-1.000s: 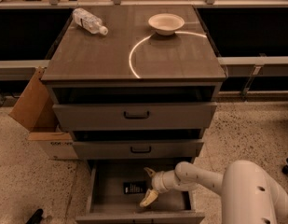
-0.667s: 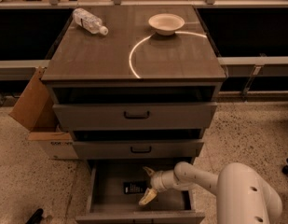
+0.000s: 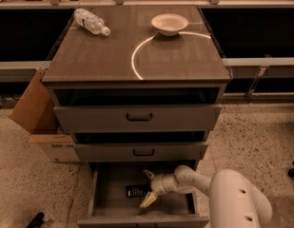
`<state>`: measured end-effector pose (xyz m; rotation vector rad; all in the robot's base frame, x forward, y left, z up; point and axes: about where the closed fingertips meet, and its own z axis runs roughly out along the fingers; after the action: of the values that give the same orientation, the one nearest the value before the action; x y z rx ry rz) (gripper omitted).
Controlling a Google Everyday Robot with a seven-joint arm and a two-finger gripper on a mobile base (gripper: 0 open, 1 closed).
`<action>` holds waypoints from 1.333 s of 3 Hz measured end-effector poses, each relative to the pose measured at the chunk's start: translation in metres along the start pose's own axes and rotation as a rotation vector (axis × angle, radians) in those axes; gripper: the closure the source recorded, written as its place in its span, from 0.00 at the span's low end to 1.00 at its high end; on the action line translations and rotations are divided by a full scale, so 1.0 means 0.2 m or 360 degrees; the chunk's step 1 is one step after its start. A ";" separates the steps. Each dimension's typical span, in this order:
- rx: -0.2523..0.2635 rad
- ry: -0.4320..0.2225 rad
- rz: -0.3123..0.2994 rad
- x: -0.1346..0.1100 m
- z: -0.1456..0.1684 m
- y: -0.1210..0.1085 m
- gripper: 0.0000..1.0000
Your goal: Pick rxbar chocolate from bottom drawer and place on counter
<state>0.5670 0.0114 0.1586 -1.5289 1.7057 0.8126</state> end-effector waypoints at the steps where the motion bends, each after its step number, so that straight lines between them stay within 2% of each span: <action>1: -0.0008 0.0051 -0.0054 0.04 0.09 -0.02 0.00; 3: -0.0035 0.0161 -0.0060 0.14 0.21 -0.04 0.00; 4: -0.0035 0.0205 -0.0085 0.14 0.24 -0.03 0.00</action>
Offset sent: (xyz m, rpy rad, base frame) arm 0.0183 0.0153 -0.0479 -0.1119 -0.0206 0.0516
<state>0.5754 0.0339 0.1088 -1.6663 1.7446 0.7214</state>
